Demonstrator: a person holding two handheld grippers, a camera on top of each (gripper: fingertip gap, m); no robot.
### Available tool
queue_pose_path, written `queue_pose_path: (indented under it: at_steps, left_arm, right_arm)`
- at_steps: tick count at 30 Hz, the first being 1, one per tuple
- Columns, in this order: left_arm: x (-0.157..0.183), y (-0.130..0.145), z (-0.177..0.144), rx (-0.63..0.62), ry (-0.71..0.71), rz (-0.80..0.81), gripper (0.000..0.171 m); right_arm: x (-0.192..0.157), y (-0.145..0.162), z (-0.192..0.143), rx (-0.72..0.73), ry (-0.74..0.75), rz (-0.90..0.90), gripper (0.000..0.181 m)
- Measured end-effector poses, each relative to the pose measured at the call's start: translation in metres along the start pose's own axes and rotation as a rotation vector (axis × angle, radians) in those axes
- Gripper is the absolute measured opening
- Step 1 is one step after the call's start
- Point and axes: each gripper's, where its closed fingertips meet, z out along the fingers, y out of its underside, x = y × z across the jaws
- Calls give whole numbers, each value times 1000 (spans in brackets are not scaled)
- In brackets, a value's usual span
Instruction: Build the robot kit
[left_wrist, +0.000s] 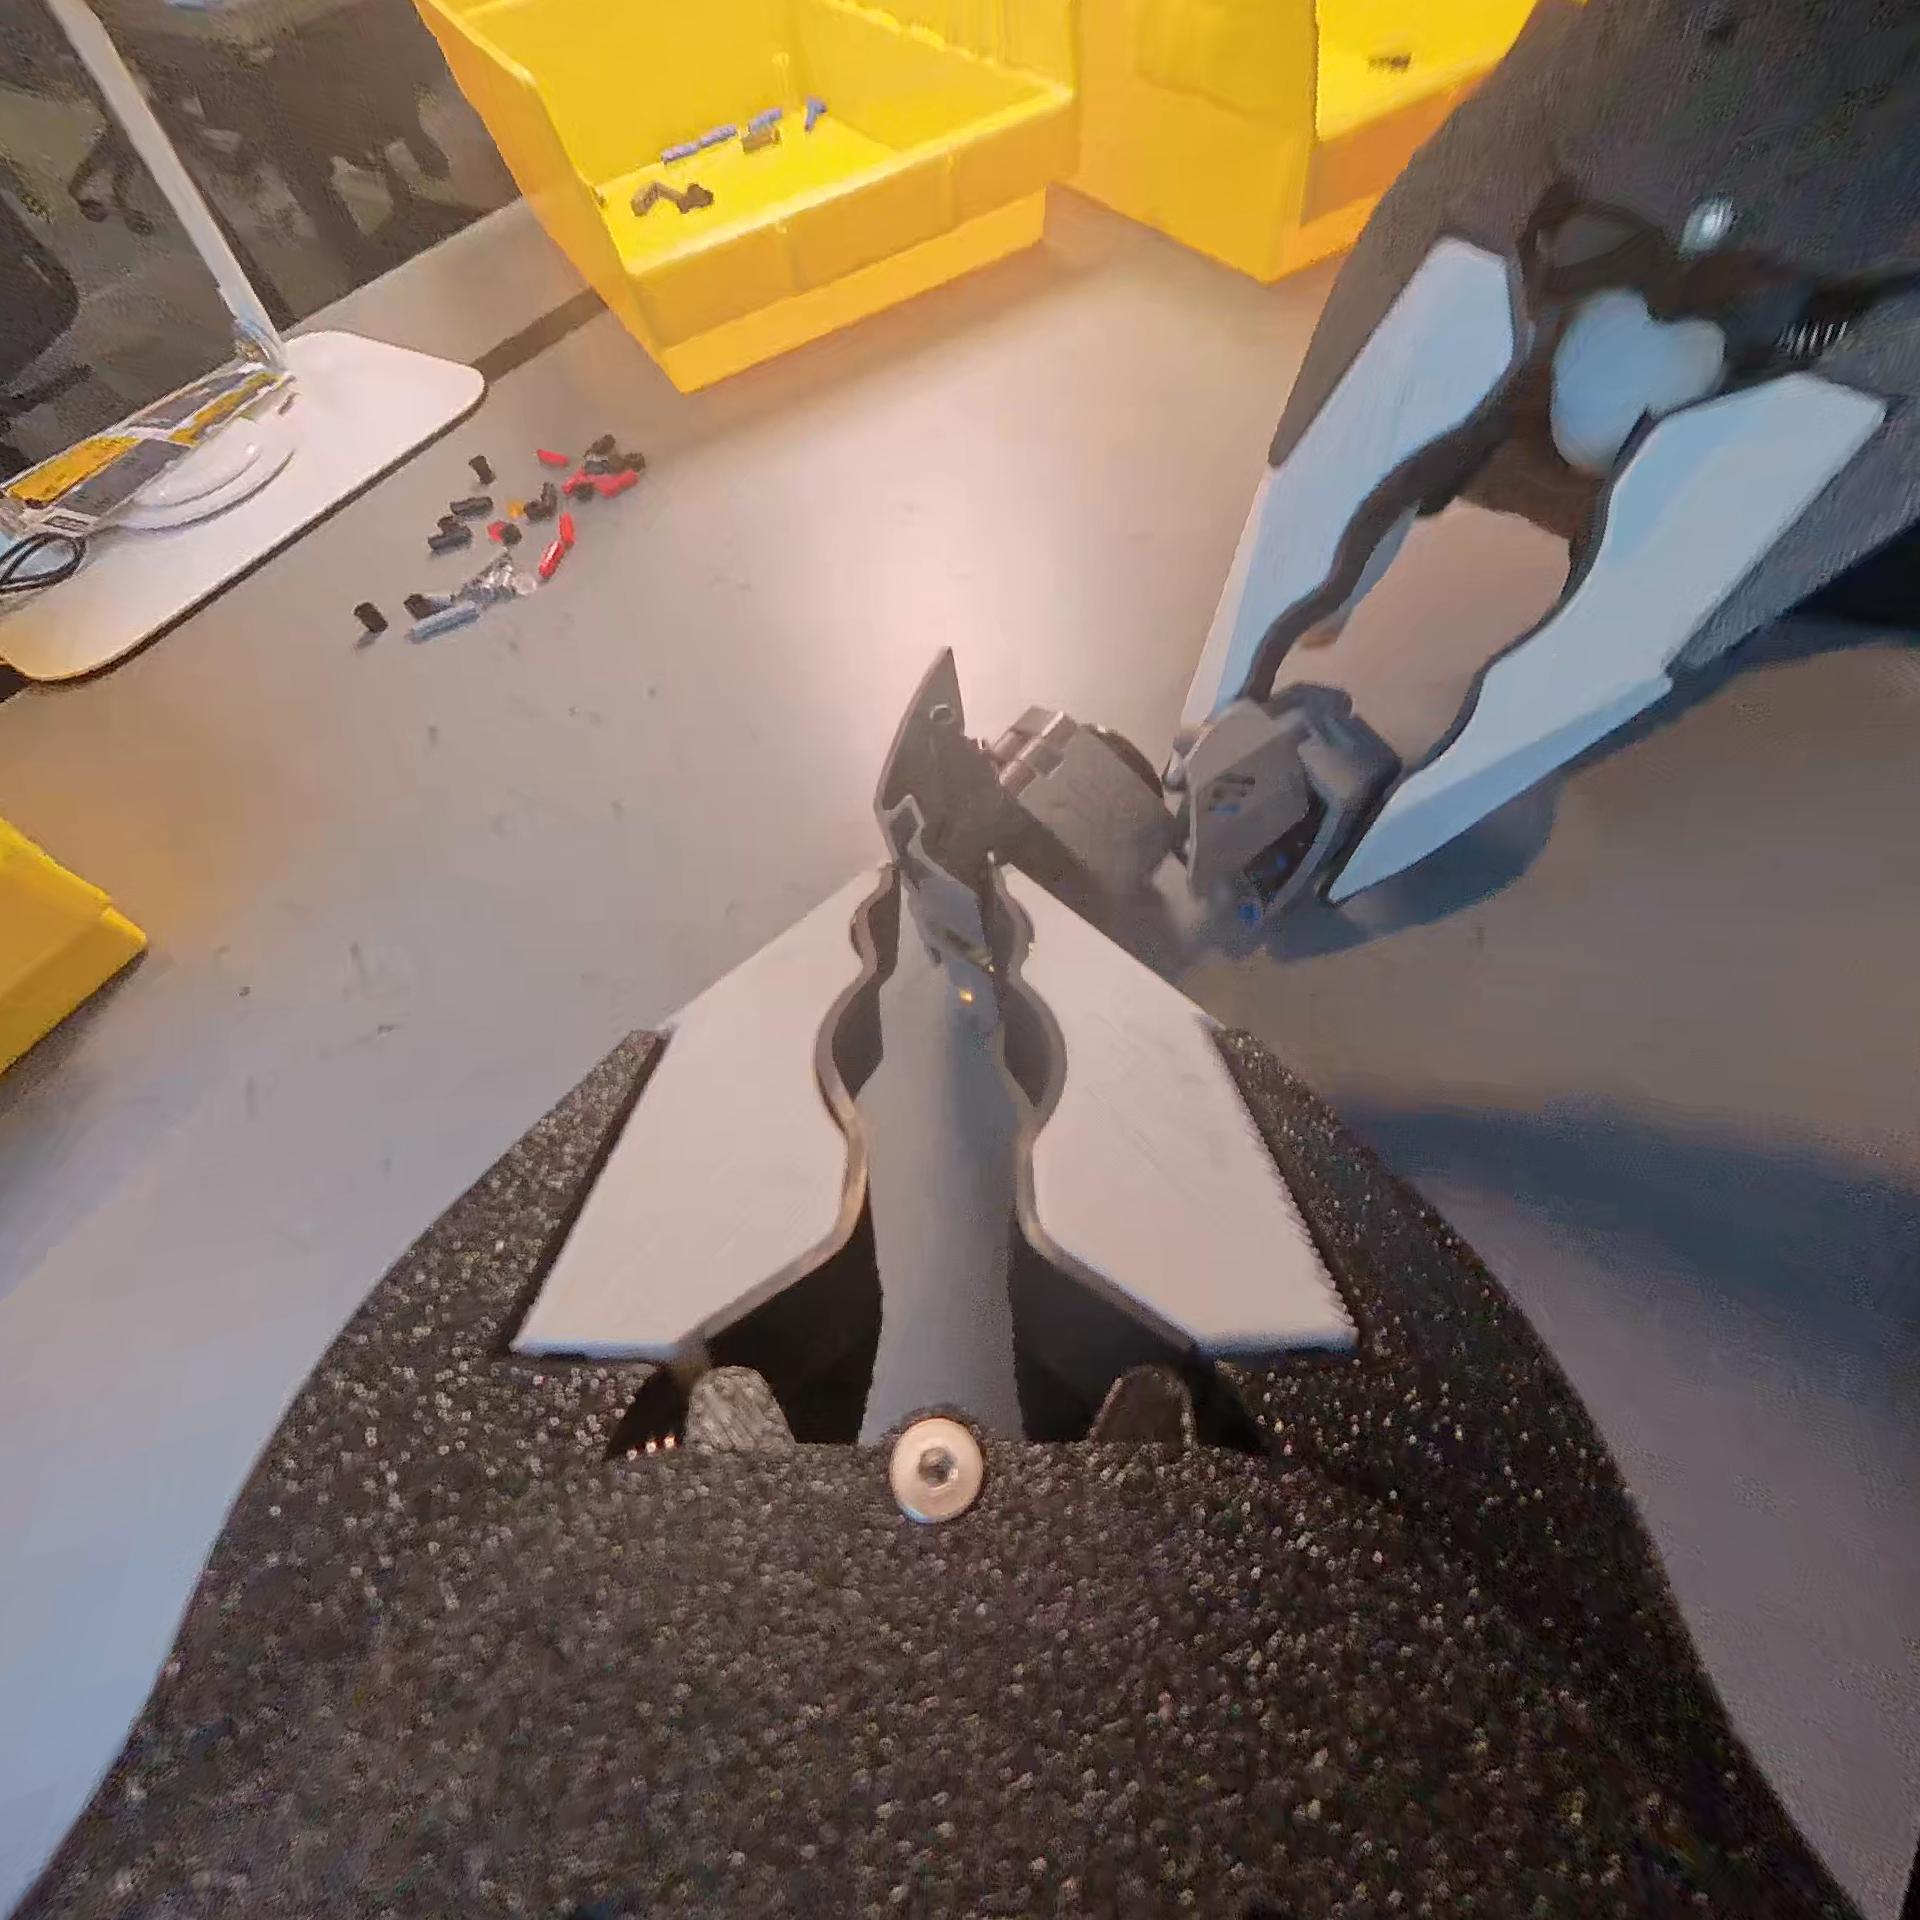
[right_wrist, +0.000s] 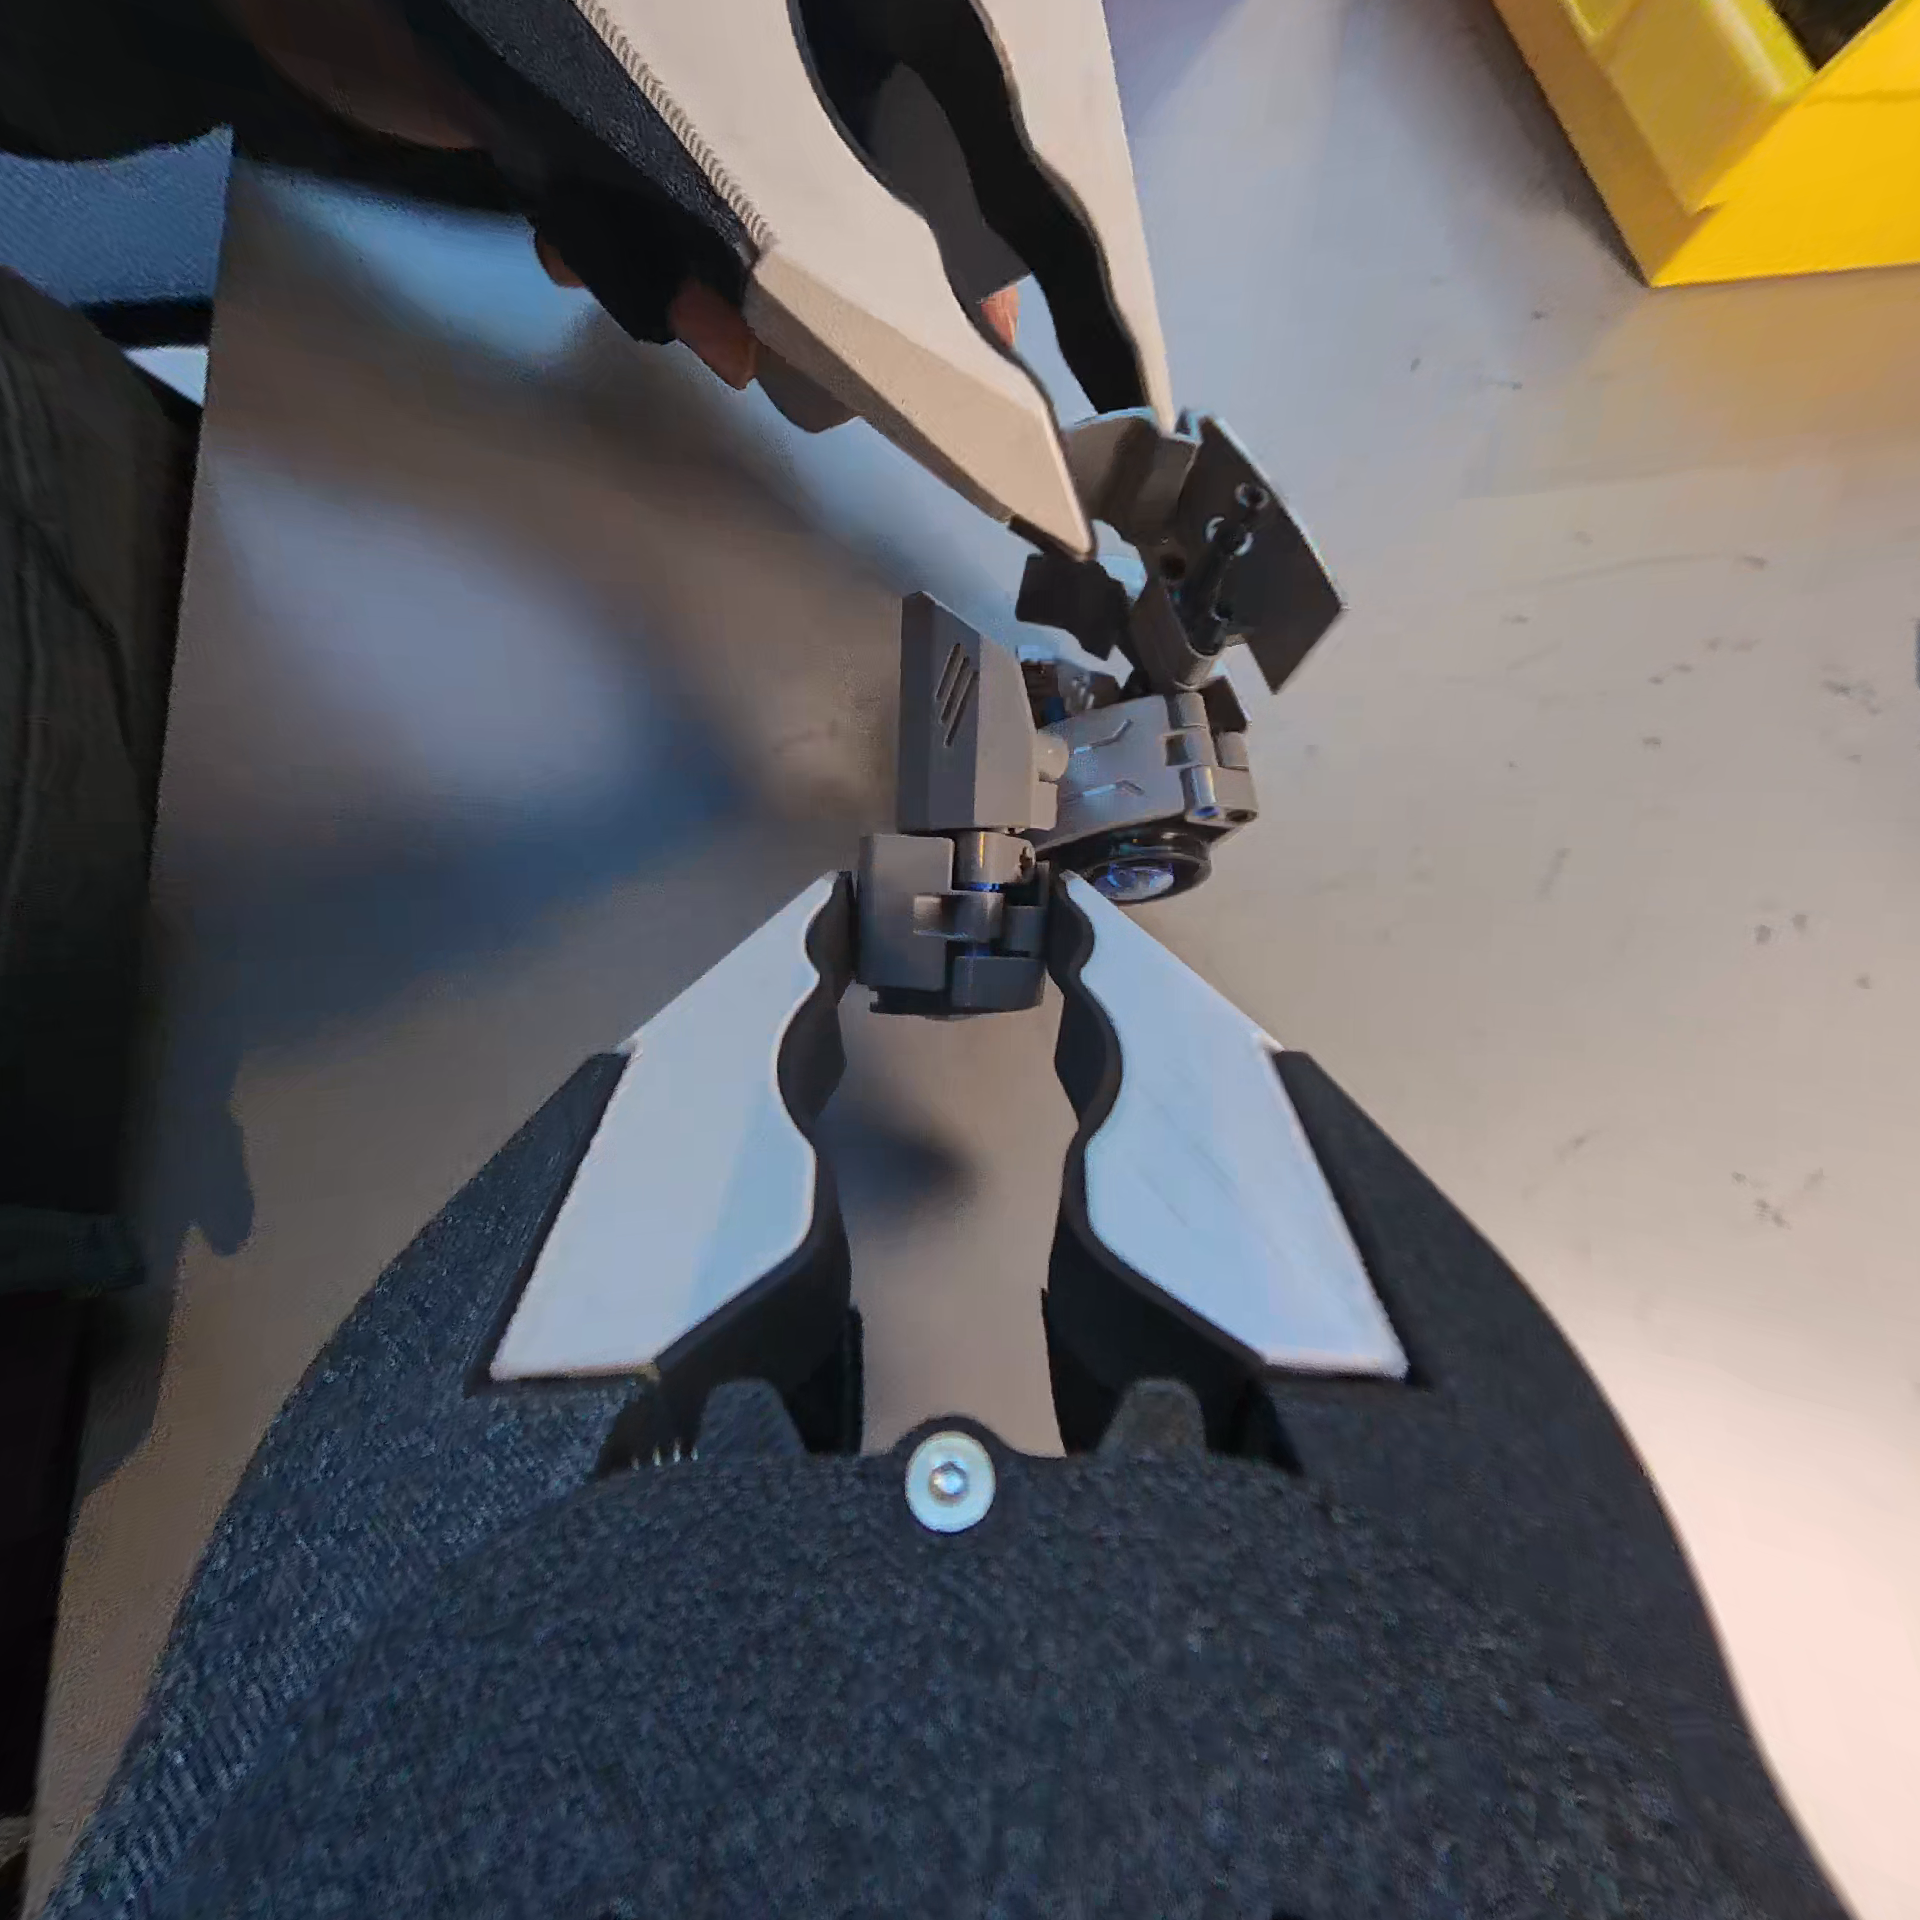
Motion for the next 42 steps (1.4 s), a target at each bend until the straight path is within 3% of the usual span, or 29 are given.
queue_pose_path:
  at_steps: [4,10,12,14,17,20,21,23,27,34,36,39,42]
  left_arm:
    - [10,7,-1,-22,11,65,19]
    - [4,2,-20,-4,45,1,28]
    - [5,-11,-36,55,93,-68,29]
    - [23,-31,-50,141,234,-159,26]
    - [52,-51,-48,177,383,-222,33]
    - [61,-49,-28,146,331,-125,28]
    - [62,-49,-25,149,313,-90,19]
    - [60,-49,-24,174,266,-9,16]
    - [63,-49,-31,231,231,146,15]
    - [65,-49,-36,337,224,250,15]
    - [61,-51,-33,349,228,243,15]
    - [59,-55,-31,364,244,250,15]
    - [50,-56,-29,344,220,256,14]
  right_arm:
    - [-2,6,-9,14,20,-67,35]
    - [0,-7,-31,110,104,-170,35]
    - [8,-16,-40,152,210,-280,34]
    - [15,-25,-46,167,341,-440,34]
    - [20,-38,-43,133,505,-712,35]
    - [15,-54,-37,129,592,-900,35]
    - [13,-59,-37,133,611,-939,35]
    - [13,-61,-39,128,631,-962,35]
    - [6,-62,-45,231,531,-786,37]
    - [0,-63,-51,416,122,-227,75]
    - [-1,-66,-50,442,51,-200,69]
    - [1,-71,-49,455,-20,-198,42]
    - [7,-74,-50,451,-97,-171,37]
